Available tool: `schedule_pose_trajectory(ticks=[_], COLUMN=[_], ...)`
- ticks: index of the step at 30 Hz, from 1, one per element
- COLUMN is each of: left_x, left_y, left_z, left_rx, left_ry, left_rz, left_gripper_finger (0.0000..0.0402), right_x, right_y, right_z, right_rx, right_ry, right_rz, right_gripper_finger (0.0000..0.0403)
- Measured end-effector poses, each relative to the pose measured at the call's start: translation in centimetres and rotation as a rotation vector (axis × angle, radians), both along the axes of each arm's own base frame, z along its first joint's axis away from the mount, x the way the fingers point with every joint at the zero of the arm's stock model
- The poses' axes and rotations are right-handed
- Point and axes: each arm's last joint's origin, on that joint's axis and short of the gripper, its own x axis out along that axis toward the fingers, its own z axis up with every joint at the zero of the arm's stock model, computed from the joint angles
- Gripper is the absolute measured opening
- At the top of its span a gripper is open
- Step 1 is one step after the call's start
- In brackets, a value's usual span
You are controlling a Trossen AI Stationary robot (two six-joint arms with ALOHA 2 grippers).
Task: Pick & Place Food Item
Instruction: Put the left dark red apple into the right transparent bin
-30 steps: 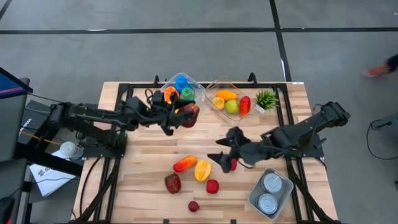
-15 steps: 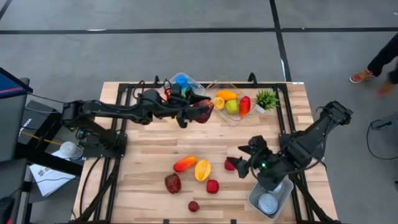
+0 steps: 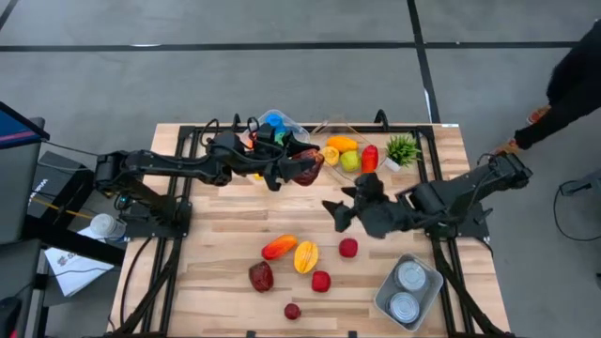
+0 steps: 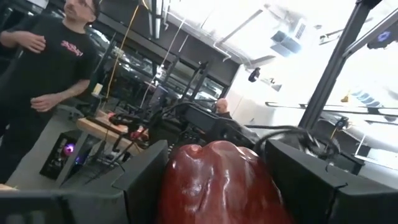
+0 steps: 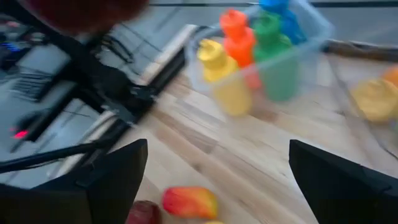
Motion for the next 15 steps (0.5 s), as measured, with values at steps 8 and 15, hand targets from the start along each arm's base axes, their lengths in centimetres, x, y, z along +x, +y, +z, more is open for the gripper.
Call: schedule_pose_trajectory(ticks=[8,15], left_x=[-0.1,-0.3], left_y=[-0.1,-0.1], left_z=[0.3,0.5], left_rx=[-0.011,-0.034], left_ry=[-0.035,-0.056], left_rz=[-0.029,-0.047], left_gripper_finger=[0.0251,0.0254], right_x=[2.4,3.6], right_y=[-2.8,-3.9], right_z=[1.7,3.4], right_rx=[-0.063,-0.155], right_ry=[-0.093,-0.198], right_rz=[0.087,0.209], right_gripper_finger=[0.0379,0.0379])
